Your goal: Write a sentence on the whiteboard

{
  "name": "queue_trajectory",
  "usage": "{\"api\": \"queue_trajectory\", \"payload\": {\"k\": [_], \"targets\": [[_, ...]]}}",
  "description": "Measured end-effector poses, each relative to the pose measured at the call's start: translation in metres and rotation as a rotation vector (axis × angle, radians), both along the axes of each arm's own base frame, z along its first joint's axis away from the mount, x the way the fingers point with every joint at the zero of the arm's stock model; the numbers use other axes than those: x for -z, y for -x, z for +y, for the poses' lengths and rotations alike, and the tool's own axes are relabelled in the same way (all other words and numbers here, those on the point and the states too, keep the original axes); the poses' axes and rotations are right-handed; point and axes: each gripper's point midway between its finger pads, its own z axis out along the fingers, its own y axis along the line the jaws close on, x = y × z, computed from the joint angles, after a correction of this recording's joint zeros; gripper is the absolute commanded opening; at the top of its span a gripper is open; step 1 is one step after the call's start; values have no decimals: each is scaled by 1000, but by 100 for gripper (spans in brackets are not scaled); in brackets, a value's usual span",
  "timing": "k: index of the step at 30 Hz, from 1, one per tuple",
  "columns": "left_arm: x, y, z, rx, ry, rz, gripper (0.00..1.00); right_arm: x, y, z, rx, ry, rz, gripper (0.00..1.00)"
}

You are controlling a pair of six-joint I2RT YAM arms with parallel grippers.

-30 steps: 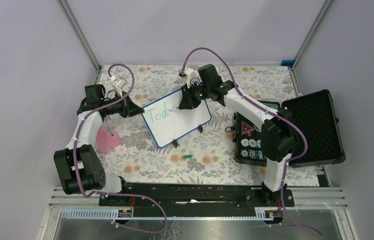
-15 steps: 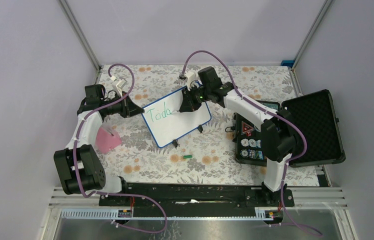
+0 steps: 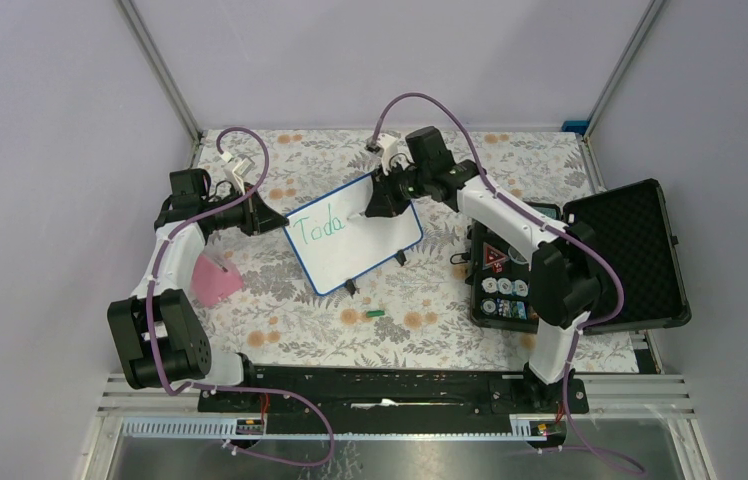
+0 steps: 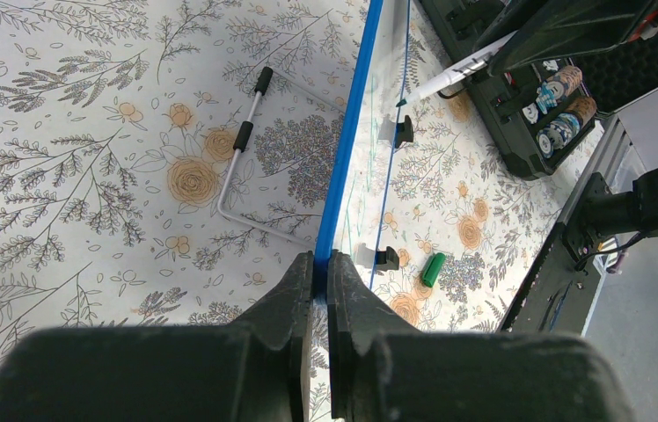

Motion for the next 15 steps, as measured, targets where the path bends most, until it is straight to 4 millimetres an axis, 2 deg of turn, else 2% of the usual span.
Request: {"api": "queue_trajectory", "payload": {"k": [15], "targets": [[0, 0, 0, 0, 0, -1, 0, -20, -6, 4, 2, -28, -42, 0]]}}
